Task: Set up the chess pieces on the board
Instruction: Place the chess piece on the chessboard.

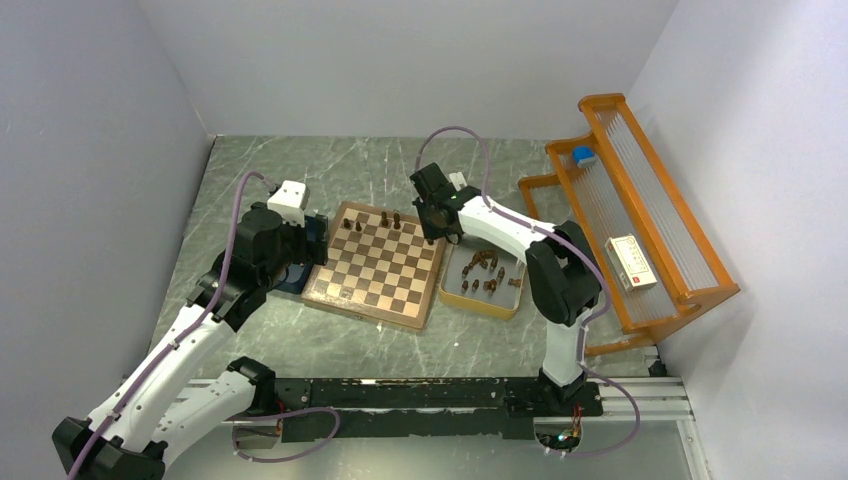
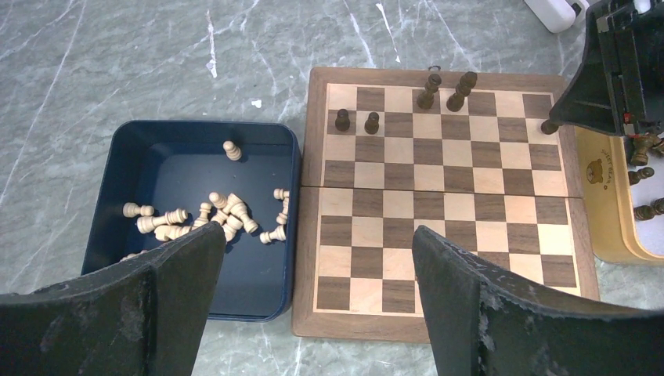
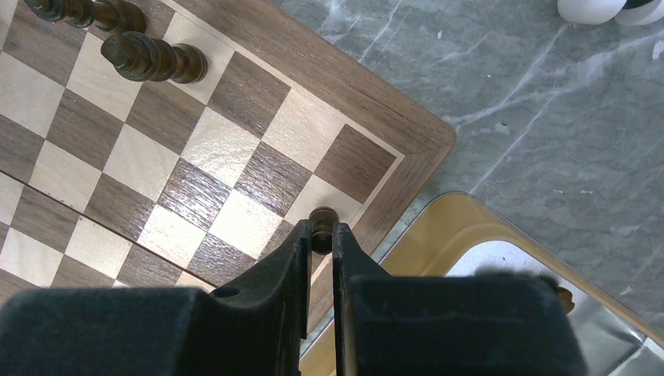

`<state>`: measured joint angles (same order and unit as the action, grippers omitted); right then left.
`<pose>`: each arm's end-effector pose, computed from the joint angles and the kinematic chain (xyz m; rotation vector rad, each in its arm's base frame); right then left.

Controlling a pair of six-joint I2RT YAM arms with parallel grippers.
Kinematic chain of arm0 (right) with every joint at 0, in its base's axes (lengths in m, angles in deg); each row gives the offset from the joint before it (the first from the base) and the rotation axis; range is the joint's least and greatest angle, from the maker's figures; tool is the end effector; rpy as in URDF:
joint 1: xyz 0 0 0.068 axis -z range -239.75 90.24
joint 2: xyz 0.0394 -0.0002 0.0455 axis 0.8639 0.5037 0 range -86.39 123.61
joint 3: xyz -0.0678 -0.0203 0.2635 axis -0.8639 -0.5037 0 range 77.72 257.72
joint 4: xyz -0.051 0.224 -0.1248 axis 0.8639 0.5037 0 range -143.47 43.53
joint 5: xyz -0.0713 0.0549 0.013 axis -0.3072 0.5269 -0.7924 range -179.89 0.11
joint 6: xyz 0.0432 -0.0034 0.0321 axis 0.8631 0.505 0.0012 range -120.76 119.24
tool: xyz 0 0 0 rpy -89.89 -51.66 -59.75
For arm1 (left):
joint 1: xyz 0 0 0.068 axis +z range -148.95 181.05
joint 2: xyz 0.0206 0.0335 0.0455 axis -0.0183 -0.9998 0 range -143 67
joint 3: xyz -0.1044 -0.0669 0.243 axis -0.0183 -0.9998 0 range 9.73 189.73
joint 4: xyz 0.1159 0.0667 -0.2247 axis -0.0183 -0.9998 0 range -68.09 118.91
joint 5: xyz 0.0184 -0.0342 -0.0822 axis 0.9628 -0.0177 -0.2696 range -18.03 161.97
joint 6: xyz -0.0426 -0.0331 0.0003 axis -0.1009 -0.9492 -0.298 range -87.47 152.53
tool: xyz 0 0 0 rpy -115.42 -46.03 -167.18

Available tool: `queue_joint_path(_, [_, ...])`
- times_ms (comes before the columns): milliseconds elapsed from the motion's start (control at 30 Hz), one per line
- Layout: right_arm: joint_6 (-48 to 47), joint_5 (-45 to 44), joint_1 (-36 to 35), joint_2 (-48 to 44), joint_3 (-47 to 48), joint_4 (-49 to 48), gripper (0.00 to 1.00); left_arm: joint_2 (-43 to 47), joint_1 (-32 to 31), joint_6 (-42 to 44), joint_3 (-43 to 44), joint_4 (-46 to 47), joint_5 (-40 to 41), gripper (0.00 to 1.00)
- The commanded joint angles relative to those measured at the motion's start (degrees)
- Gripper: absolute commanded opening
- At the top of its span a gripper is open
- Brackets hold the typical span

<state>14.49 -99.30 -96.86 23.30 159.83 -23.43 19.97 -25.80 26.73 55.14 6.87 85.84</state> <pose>0.3324 0.2441 0.2097 -0.4255 2.5261 0.1387 0.1699 -0.0764 0.3161 0.2056 1.9625 -0.1318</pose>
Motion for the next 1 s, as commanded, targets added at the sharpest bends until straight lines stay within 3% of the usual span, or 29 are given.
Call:
queue_joint_path(0, [0.5, -0.1, -0.2, 1.4, 2.0, -0.2, 0.11, 0.6, -0.1, 0.5, -0.1, 2.1, 0.8, 0.93])
queue_joint_path(533, [0.6, 0.3, -0.5, 3.0, 1.6, -0.1, 0.16, 0.8, -0.1, 0.6, 0.0, 2.1, 0.8, 0.93])
queue_joint_path(967, [0.7, -0.2, -0.6, 2.6, 2.9, 0.2, 0.32, 0.9, -0.1, 0.6, -0.1, 2.1, 0.9, 0.93])
